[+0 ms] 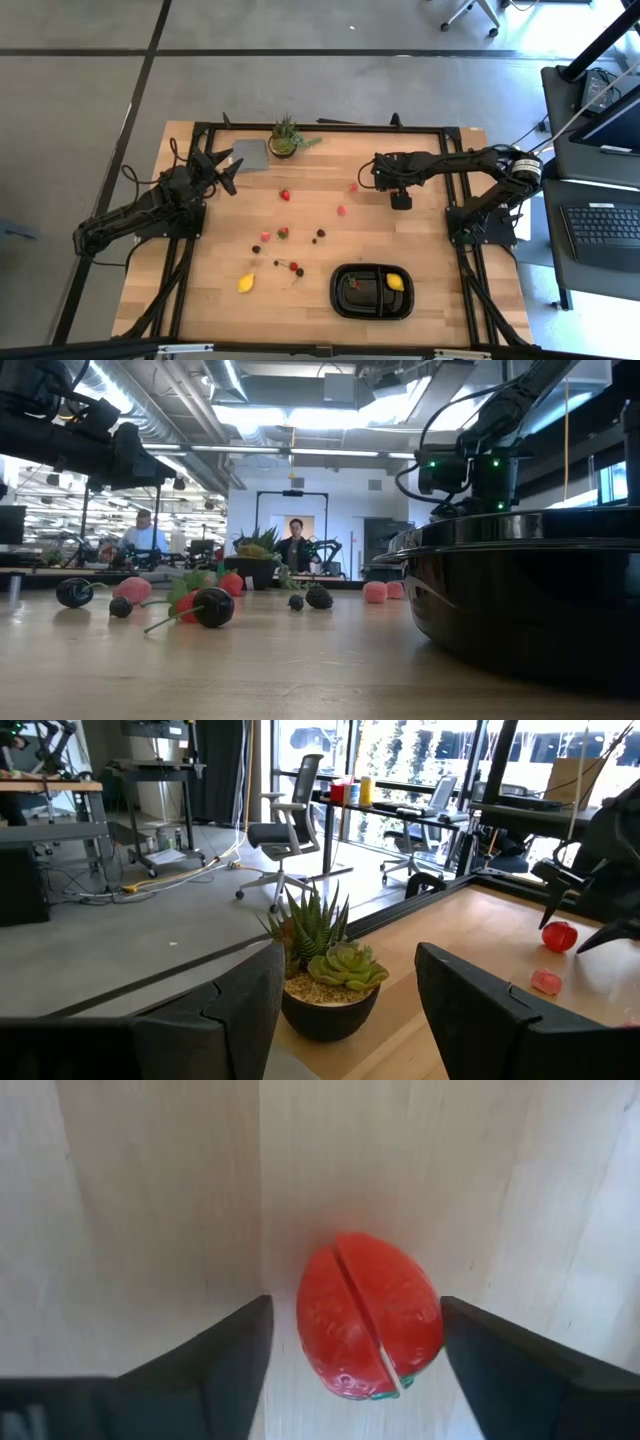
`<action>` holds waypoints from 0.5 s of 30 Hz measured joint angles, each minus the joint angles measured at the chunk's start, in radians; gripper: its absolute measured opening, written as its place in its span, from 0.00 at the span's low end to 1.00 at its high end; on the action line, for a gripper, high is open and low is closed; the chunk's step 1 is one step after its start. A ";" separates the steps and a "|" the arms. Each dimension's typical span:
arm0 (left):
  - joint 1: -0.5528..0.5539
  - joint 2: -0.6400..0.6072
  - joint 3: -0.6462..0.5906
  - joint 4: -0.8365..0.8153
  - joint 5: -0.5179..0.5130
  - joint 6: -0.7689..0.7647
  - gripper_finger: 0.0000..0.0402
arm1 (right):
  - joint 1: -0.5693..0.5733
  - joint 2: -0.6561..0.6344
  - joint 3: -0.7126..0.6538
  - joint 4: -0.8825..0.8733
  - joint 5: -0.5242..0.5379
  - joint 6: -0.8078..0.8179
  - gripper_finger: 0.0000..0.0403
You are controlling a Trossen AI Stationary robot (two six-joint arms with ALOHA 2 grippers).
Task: Pick and placing Produce into tupperware
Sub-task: Put the red strawberry into the black bin
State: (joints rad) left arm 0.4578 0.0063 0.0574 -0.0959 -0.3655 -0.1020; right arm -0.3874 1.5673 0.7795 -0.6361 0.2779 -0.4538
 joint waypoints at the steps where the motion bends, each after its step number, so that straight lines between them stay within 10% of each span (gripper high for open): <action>1: 0.000 0.000 0.000 0.000 0.000 0.000 0.55 | 0.000 0.000 0.000 0.000 0.000 0.000 0.67; 15: 0.000 0.000 0.000 0.000 0.000 0.000 0.55 | 0.000 0.000 0.008 -0.015 -0.002 0.099 0.43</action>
State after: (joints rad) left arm 0.4576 0.0063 0.0574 -0.0962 -0.3653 -0.1020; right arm -0.3878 1.5673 0.7880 -0.6513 0.2761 -0.3545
